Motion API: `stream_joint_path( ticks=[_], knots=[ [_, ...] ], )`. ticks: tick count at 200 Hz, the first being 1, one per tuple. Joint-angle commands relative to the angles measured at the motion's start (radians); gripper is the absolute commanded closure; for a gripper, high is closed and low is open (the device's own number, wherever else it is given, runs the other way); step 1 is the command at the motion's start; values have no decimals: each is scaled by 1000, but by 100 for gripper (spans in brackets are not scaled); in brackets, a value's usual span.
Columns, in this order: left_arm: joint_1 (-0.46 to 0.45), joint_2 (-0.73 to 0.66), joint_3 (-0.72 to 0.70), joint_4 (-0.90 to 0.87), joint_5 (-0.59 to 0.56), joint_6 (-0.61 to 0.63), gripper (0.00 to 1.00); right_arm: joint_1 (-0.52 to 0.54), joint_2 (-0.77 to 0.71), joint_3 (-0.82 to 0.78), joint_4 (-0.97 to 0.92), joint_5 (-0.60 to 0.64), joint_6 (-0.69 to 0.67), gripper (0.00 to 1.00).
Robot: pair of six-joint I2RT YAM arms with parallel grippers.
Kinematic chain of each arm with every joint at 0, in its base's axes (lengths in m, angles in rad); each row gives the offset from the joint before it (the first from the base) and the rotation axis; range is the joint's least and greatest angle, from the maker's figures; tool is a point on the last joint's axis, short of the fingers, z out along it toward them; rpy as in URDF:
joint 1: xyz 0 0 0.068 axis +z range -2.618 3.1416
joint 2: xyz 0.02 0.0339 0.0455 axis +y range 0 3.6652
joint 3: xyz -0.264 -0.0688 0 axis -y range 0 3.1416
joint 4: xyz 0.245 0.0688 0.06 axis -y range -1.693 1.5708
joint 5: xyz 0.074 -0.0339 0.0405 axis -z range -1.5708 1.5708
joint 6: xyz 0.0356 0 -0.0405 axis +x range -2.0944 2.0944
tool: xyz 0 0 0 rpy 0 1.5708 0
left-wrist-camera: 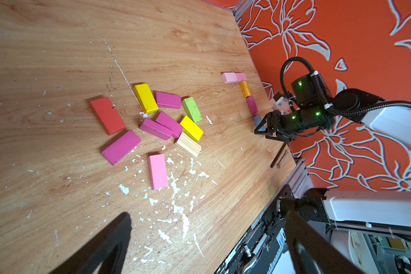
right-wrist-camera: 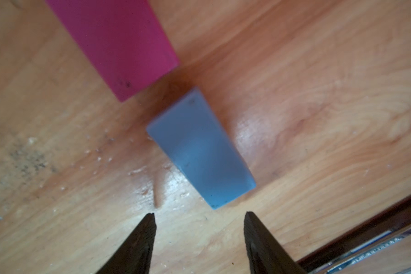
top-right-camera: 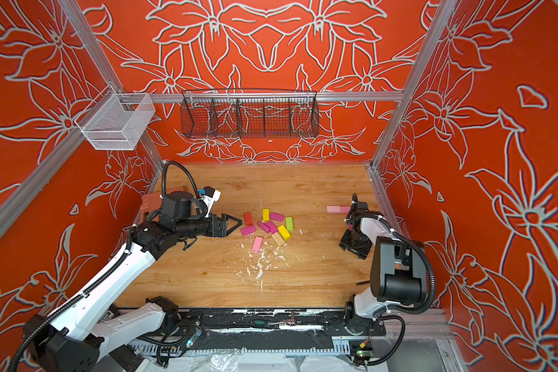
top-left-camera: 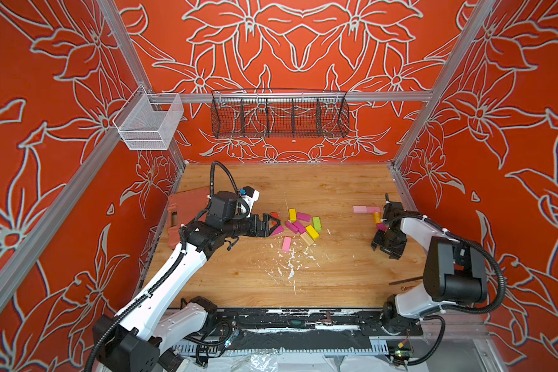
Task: Assemble the number 7 with building blocks
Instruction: Assemble the building block at the center of the board.
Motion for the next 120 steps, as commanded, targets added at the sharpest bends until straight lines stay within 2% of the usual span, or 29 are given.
stream_joint_path(
  ticks=[1,120],
  knots=[
    [11,-8,-6,14,5,2,2,-12,18,-1,40,-23,15,38],
    [18,0,-4,10,5,3,2,-26,57,-7,132,-30,-14,39]
  ],
)
